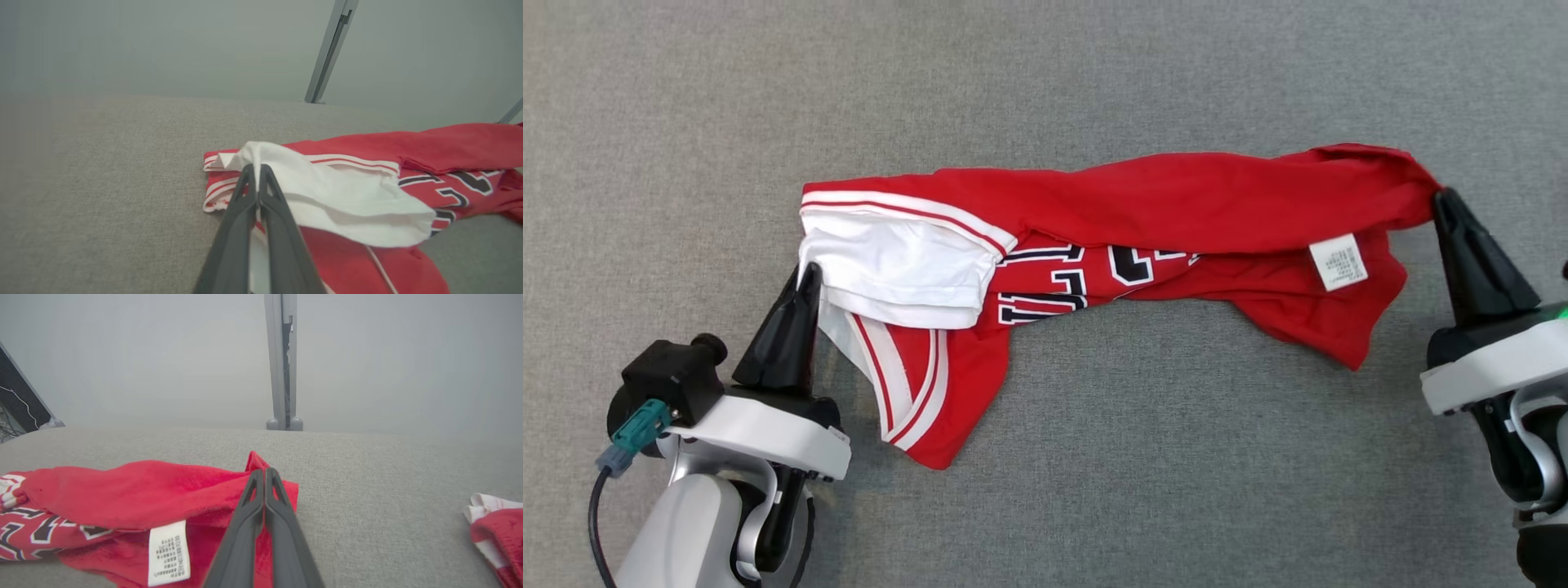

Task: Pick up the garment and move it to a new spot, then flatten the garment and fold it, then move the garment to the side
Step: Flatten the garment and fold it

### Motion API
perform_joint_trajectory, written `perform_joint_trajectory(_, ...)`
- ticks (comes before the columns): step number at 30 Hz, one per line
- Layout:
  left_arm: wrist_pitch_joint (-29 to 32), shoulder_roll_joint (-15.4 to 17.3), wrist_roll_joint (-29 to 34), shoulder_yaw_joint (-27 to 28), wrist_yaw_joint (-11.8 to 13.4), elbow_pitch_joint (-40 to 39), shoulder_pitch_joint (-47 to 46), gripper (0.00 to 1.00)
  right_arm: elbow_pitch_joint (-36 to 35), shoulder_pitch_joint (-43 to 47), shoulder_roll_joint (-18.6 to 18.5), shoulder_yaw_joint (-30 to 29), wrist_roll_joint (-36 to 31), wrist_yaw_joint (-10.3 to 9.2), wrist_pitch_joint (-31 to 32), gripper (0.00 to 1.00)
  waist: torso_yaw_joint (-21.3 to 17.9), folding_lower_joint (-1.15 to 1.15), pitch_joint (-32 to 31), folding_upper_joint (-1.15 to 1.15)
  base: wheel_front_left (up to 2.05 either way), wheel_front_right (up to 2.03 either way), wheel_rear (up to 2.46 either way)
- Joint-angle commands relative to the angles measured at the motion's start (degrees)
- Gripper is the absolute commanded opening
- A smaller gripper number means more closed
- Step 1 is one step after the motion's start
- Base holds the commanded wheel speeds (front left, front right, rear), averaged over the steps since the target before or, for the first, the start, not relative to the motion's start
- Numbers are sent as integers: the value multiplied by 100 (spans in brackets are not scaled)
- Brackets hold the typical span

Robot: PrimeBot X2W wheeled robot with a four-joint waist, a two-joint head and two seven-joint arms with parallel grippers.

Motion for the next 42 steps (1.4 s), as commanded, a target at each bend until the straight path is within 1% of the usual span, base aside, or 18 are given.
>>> perform_joint_trajectory(1, -68, 65, 55, 42, 48, -105, -32, 0, -153, -63, -9, -37, 130, -1, 27, 0, -32, 0, -72, 0, 0, 0, 0)
perform_joint_trajectory(6, -183, 148, 180, 94, 137, -577, -145, 0, -656, -104, -29, -164, 384, -1, 110, 0, -63, 0, -254, 0, 0, 0, 0)
perform_joint_trajectory(11, -230, 278, 306, 237, 264, -1230, -320, 0, -1164, -254, -65, -300, 641, -1, 152, 0, -92, 0, -504, 0, 0, 0, 0)
perform_joint_trajectory(15, -196, 399, 376, 366, 351, -1731, -651, 0, -1523, -480, -86, -452, 821, -2, 198, 0, -133, 0, -742, 0, 0, 0, 0)
perform_joint_trajectory(18, -157, 473, 392, 467, 370, -2052, -977, 0, -1772, -732, -58, -659, 928, -2, 201, 0, -163, 0, -918, 0, 0, 0, 0)
perform_joint_trajectory(23, 30, 637, 472, 572, 384, -2491, -1626, 0, -2120, -1182, -48, -882, 995, -2, 374, 0, -212, 0, -1156, 0, 0, 0, 0)
perform_joint_trajectory(27, 206, 741, 503, 601, 322, -2636, -2146, 0, -2309, -1473, -29, -952, 1060, -2, 532, 0, -251, 0, -1323, 0, 0, 0, 0)
perform_joint_trajectory(31, 337, 780, 461, 581, 299, -2680, -2408, 0, -2325, -1599, -20, -945, 1066, -2, 661, 0, -294, 0, -1395, 0, 0, 0, 0)
perform_joint_trajectory(34, 418, 791, 404, 575, 287, -2645, -2551, 0, -2295, -1661, 78, -935, 1125, -2, 761, 0, -344, 0, -1433, 0, 0, 0, 0)
perform_joint_trajectory(38, 435, 753, 303, 554, 249, -2546, -2611, 0, -2227, -1764, 195, -937, 1219, -2, 833, 0, -409, 0, -1383, 0, 0, 0, 0)
perform_joint_trajectory(42, 426, 734, 216, 542, 207, -2441, -2820, 0, -2048, -1997, 241, -950, 1306, -2, 935, 0, -433, 0, -1182, 0, 0, 0, 0)
